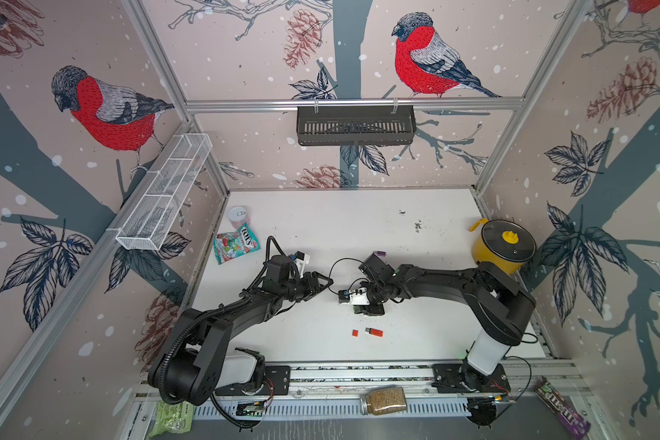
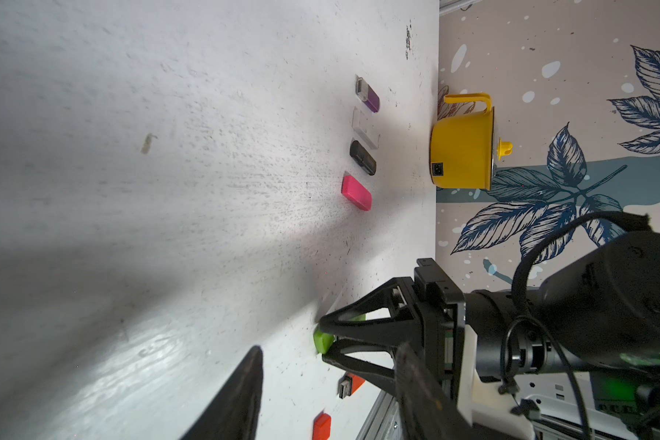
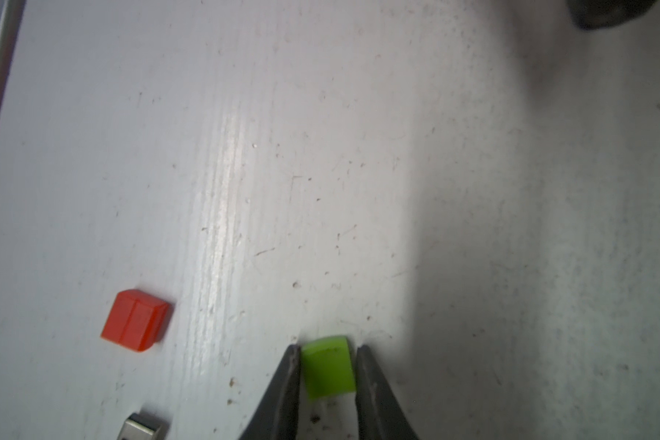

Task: Close the usb drive cover
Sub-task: Pick up the cover from the center of the board.

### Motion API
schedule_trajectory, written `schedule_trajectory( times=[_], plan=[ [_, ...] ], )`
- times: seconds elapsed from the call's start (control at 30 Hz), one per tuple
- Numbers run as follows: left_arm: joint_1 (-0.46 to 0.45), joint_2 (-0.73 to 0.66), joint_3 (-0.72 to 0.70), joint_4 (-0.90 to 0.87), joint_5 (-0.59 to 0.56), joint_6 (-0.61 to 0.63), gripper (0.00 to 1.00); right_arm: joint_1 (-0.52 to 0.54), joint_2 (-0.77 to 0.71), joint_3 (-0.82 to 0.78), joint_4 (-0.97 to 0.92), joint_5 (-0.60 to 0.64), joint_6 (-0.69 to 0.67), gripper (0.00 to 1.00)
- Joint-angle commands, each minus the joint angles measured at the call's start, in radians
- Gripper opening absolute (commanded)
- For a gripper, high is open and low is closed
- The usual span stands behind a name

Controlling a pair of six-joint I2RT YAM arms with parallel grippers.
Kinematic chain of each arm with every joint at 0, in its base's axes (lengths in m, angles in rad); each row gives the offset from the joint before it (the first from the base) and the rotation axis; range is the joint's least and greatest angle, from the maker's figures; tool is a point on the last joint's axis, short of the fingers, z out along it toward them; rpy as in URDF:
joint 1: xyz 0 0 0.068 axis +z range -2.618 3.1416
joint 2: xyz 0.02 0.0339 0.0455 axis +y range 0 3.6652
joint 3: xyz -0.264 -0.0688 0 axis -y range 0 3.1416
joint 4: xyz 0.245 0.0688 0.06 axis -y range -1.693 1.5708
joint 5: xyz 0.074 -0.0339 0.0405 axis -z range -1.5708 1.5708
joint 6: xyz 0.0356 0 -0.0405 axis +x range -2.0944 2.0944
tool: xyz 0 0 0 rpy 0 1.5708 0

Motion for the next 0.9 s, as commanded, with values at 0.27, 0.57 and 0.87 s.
schedule_trajectory(
  times=[0.27, 0.57, 0.87],
  plan=[
    [0.003, 0.000, 0.000, 0.039, 0.024, -0.001, 0.56, -0.010, 0.003, -0.011, -0.108, 0.097, -0.023, 0.34],
    [0.004, 0.005, 0.000, 0.041, 0.026, -0.001, 0.56, -0.011, 0.010, -0.008, -0.123, 0.081, -0.031, 0.31],
    [0.004, 0.009, 0.000, 0.042, 0.027, -0.003, 0.56, -0.005, 0.019, -0.009, -0.116, 0.068, -0.025, 0.24]
  ],
)
